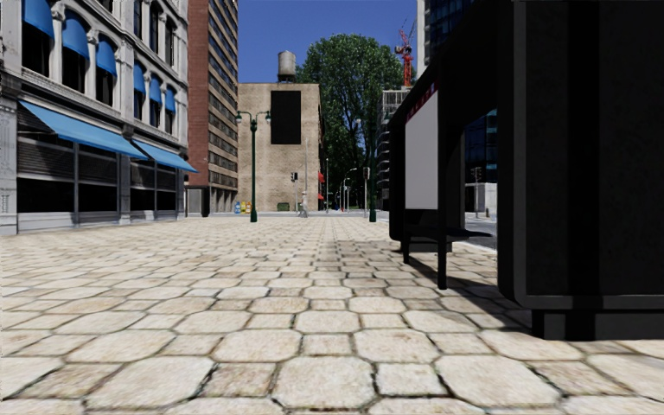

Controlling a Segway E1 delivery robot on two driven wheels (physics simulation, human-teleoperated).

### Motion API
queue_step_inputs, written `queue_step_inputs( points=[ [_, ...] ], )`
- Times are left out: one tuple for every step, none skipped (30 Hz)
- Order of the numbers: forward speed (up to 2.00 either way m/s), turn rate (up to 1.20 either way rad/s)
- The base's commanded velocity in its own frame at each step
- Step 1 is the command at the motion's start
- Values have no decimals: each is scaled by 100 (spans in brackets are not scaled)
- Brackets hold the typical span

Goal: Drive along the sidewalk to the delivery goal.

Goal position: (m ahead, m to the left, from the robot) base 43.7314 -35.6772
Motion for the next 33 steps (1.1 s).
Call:
queue_step_inputs(
  points=[
    [200, 0],
    [200, 0],
    [200, 0],
    [200, 0],
    [200, 0],
    [200, 0],
    [200, 0],
    [200, 0],
    [200, 0],
    [200, 0],
    [200, 0],
    [200, 0],
    [200, 0],
    [200, 0],
    [200, 0],
    [200, 0],
    [200, 0],
    [200, 0],
    [200, 0],
    [200, 0],
    [200, 0],
    [200, 0],
    [200, 0],
    [200, 0],
    [200, 0],
    [200, 0],
    [200, 0],
    [200, 0],
    [200, 0],
    [200, 0],
    [200, 0],
    [200, 0],
    [200, 0]
  ],
)
